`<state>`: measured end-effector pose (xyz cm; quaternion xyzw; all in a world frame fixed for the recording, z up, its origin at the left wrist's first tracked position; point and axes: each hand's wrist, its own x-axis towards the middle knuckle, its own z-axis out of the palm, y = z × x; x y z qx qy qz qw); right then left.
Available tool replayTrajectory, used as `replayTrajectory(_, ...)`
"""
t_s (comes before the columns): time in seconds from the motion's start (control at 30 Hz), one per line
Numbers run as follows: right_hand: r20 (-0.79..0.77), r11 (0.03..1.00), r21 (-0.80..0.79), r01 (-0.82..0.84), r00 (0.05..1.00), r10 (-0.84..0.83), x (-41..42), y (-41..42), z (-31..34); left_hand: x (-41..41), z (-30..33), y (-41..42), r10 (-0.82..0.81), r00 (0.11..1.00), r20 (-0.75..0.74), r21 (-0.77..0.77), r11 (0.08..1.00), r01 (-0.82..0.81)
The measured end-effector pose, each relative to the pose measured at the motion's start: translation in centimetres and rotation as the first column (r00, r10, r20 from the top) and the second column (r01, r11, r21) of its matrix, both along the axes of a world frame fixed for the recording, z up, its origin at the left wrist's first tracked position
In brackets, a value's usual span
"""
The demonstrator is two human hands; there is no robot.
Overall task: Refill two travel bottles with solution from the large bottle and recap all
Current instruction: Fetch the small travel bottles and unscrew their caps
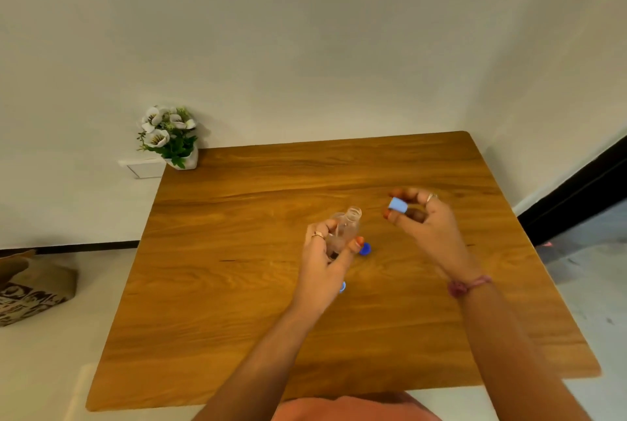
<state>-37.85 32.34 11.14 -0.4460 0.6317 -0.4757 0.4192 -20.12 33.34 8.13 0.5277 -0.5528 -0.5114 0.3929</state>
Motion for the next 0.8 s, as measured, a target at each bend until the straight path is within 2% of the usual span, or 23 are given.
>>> replayTrajectory(0.07,0.019,0.997,0.040,0.064,0.998,-0.065,-0.8,1.1,-2.6,-1.5,-0.9,0.5,-0.007,0.999,0.033,-0.001,1.000,0.007)
replayTrajectory(0.13,-0.088,0.992,0.089,0.090,0.993,-0.082,-1.4,2.0,-5.1,-2.7,-2.0,0.9,-0.023,0.992,0.127,0.002,1.000,0.023)
replayTrajectory(0.2,-0.229,0.983,0.154,0.097,0.971,-0.060,-1.8,2.7,-7.3,-3.5,-3.3,1.2,-0.030,0.973,0.228,0.026,0.999,0.024)
replayTrajectory(0.33,-0.271,0.964,0.259,0.053,0.962,0.020,-2.4,4.0,-11.2,-4.9,-6.2,1.6,-0.094,0.886,0.454,0.131,0.991,0.037)
replayTrajectory(0.4,-0.342,0.956,0.292,0.012,0.935,0.093,-2.8,4.6,-12.8,-5.5,-7.7,1.6,-0.125,0.837,0.533,0.163,0.986,0.044)
replayTrajectory(0.53,-0.423,0.945,0.323,-0.049,0.886,0.190,-3.4,5.1,-14.7,-6.4,-10.0,1.5,-0.171,0.783,0.597,0.212,0.976,0.052)
replayTrajectory(0.8,-0.408,0.911,0.370,-0.180,0.850,0.333,-3.6,5.0,-15.7,-7.3,-11.6,1.8,-0.147,0.767,0.625,0.255,0.967,-0.022)
